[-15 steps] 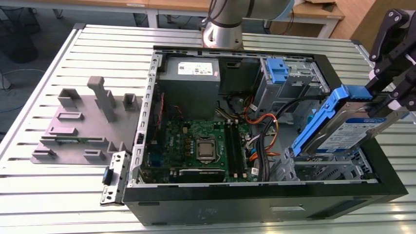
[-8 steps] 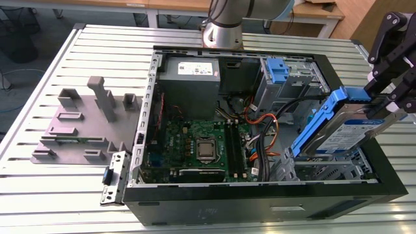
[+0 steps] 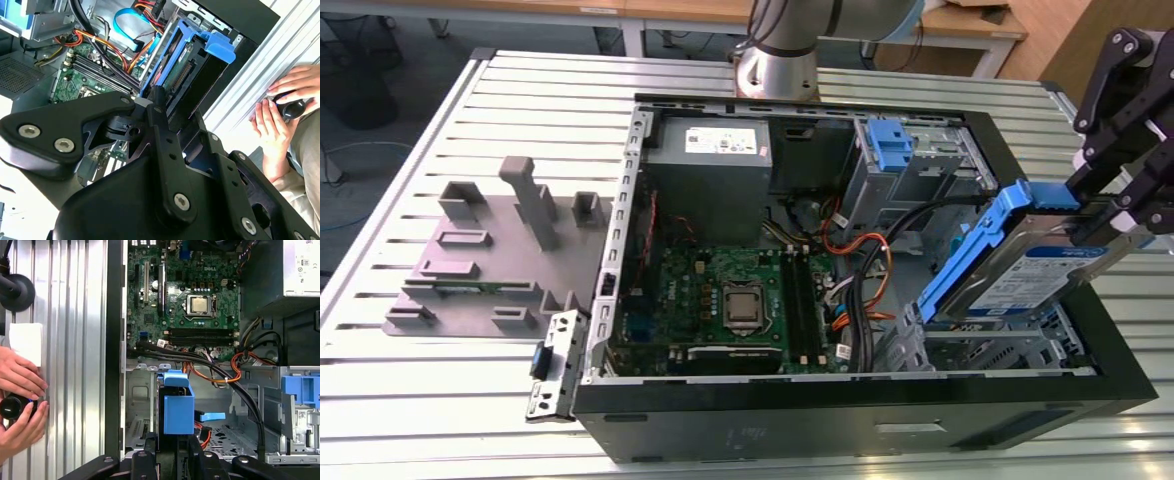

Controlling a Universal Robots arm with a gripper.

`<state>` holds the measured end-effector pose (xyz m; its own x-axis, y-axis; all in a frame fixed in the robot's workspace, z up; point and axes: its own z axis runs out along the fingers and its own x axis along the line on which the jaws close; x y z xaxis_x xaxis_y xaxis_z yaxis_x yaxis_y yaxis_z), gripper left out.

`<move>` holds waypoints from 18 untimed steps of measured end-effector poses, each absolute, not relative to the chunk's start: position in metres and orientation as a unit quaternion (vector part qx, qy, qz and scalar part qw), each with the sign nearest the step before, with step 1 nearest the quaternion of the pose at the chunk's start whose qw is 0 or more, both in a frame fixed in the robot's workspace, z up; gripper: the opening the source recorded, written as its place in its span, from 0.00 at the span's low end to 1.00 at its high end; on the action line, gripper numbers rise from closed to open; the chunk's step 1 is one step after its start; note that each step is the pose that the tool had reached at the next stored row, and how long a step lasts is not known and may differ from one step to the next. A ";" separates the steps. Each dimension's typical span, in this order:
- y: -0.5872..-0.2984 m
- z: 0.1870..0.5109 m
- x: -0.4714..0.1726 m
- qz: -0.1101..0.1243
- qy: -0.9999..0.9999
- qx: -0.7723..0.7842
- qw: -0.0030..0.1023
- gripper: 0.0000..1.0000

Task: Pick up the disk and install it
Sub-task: 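Pick up the disk, then insert the disk into the insertion slot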

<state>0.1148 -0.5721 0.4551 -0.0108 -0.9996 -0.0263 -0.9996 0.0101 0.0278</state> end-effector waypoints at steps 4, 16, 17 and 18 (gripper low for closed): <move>-0.572 0.454 0.115 -0.019 -0.711 0.703 0.000 0.35; -0.572 0.450 0.115 -0.019 -0.711 0.703 0.000 0.35; -0.572 0.449 0.115 -0.019 -0.711 0.703 0.000 0.35; -0.572 0.449 0.115 -0.019 -0.711 0.703 0.000 0.35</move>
<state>0.1147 -0.5721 0.4489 -0.0107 -0.9996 -0.0262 -0.9996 0.0100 0.0278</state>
